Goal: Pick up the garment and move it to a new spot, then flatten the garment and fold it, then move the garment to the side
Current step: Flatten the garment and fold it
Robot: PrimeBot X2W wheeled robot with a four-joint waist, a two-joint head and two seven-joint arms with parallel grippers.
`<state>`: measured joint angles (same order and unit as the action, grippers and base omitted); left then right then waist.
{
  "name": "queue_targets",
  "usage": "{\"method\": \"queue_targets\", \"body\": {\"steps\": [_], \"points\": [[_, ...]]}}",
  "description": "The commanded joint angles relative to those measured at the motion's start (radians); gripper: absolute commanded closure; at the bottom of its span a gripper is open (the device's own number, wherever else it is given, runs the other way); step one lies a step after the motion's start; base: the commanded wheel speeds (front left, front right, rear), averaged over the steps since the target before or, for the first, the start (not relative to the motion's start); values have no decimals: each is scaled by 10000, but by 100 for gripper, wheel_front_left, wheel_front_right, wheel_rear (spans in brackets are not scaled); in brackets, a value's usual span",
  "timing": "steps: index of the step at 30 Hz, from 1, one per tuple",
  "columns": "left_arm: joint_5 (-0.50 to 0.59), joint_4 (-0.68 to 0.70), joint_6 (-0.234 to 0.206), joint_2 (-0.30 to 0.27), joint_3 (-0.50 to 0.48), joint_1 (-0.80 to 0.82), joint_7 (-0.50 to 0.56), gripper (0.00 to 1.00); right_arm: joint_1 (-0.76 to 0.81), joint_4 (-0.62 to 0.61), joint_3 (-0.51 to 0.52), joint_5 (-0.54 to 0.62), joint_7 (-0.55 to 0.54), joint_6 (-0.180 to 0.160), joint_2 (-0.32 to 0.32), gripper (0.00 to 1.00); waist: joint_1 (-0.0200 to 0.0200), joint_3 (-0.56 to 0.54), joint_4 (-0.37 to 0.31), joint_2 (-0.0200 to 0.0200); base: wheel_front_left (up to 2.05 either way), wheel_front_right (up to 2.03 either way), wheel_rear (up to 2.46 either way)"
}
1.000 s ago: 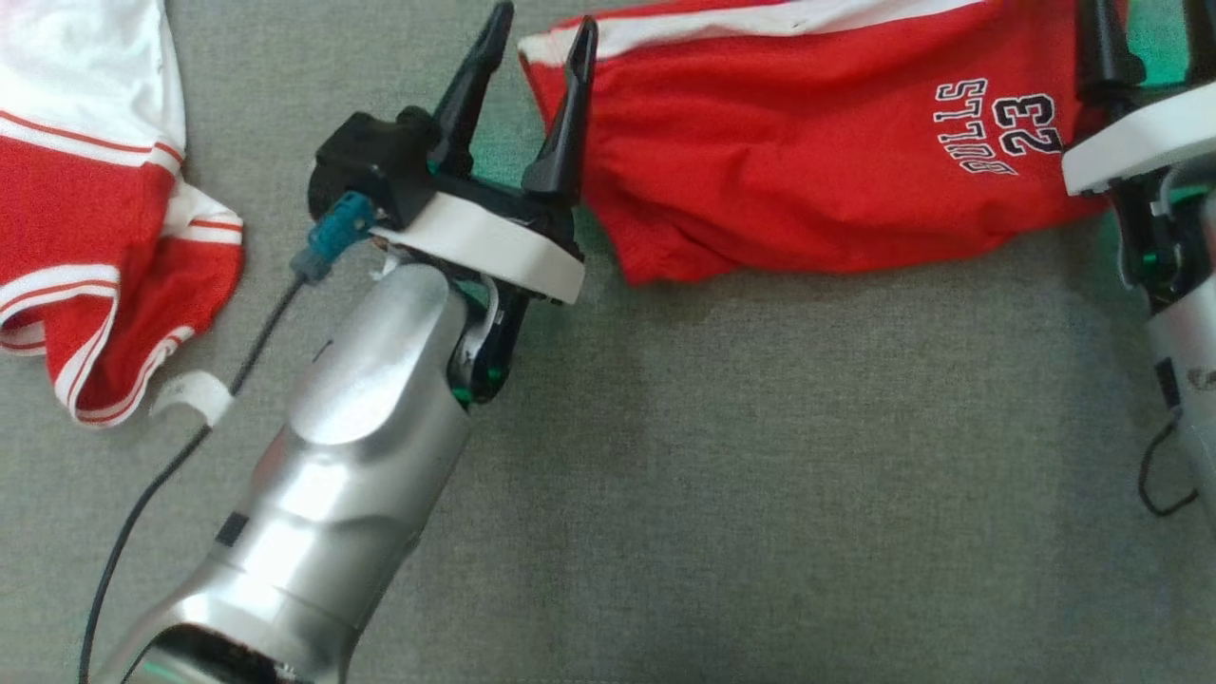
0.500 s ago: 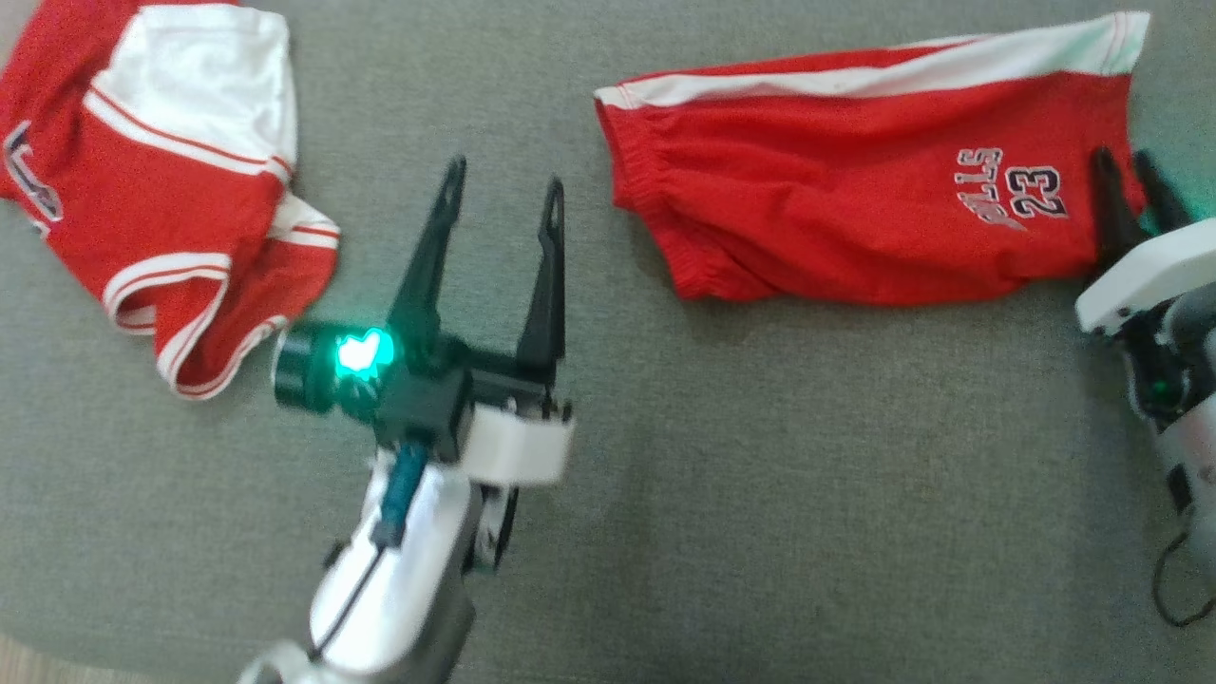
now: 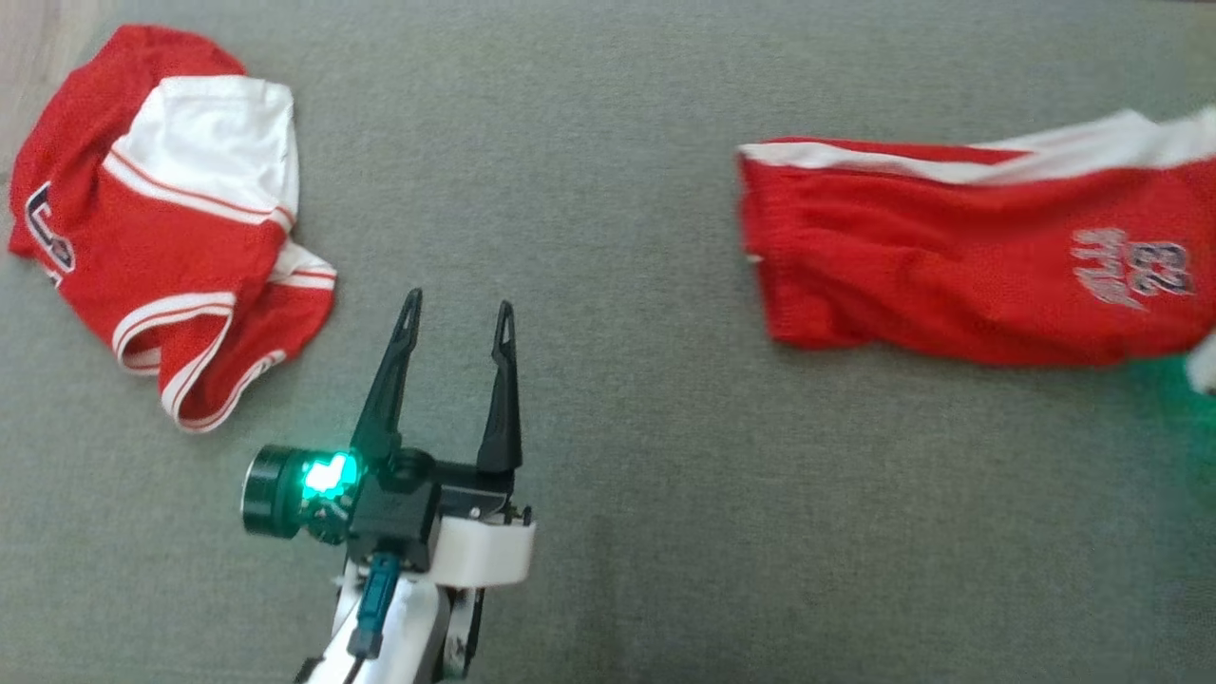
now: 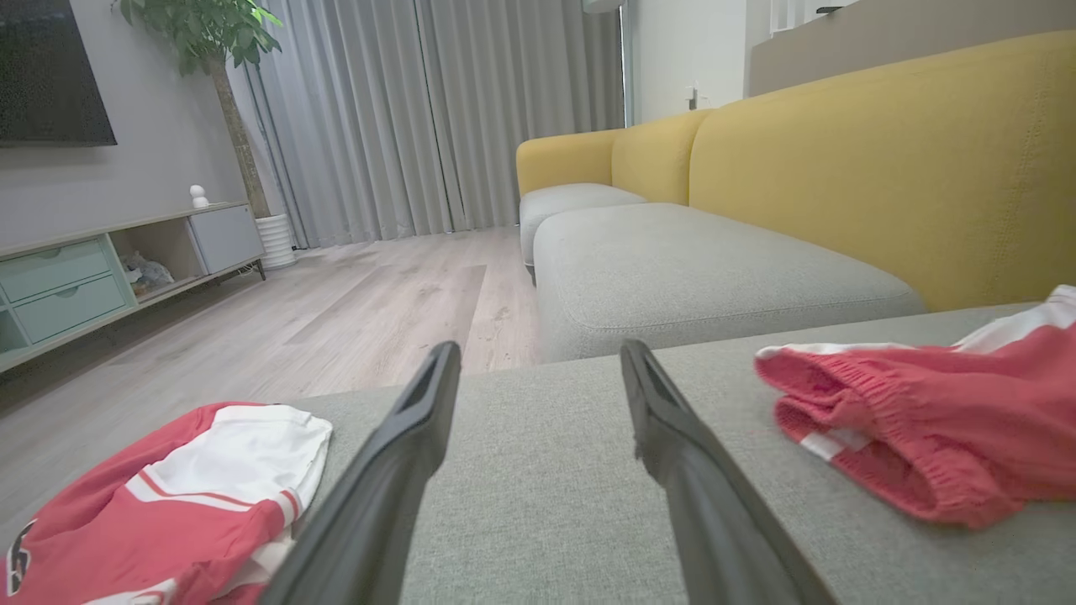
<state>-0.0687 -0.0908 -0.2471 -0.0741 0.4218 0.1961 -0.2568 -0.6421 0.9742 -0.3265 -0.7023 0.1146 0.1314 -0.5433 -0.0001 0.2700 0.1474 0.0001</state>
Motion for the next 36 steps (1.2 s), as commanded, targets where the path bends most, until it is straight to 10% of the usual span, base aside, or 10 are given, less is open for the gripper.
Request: {"method": "queue_targets", "body": {"steps": [1, 10, 24, 25, 26, 27, 36], "points": [[120, 375, -80, -118, -374, 51, -49, 0, 178, -131, -79, 68, 66, -7, -518, 100, 1, -17, -91, -1, 0, 0, 0], [294, 417, -49, -96, -496, -38, -49, 0, -117, -1327, 78, 237, 492, -7, -1128, 100, 1, 23, -211, -1, 0, 0, 0], [284, 236, 121, -12, -472, -95, -49, 0, 1168, -6103, -1272, 1290, -513, -7, 1578, 100, 1, -212, 161, -1, 0, 0, 0], [272, 232, 124, -1, -474, -103, -49, 0, 1357, -6177, -1452, 1314, -682, -7, 1853, 82, 1, -224, 192, -1, 0, 0, 0], [262, 220, 132, 10, -467, -112, -49, 0, 1521, -6193, -1556, 1387, -765, -7, 2078, 9, 1, -244, 235, -1, 0, 0, 0], [252, 204, 141, 22, -458, -121, -49, 0, 1656, -6211, -1629, 1521, -753, -7, 2261, 0, 1, -269, 274, -1, 0, 0, 0], [79, 372, 168, 76, -636, -466, -49, 0, 2657, -6915, -810, 2067, 810, -7, 2727, 0, 1, -897, 138, -1, 0, 0, 0]]}}
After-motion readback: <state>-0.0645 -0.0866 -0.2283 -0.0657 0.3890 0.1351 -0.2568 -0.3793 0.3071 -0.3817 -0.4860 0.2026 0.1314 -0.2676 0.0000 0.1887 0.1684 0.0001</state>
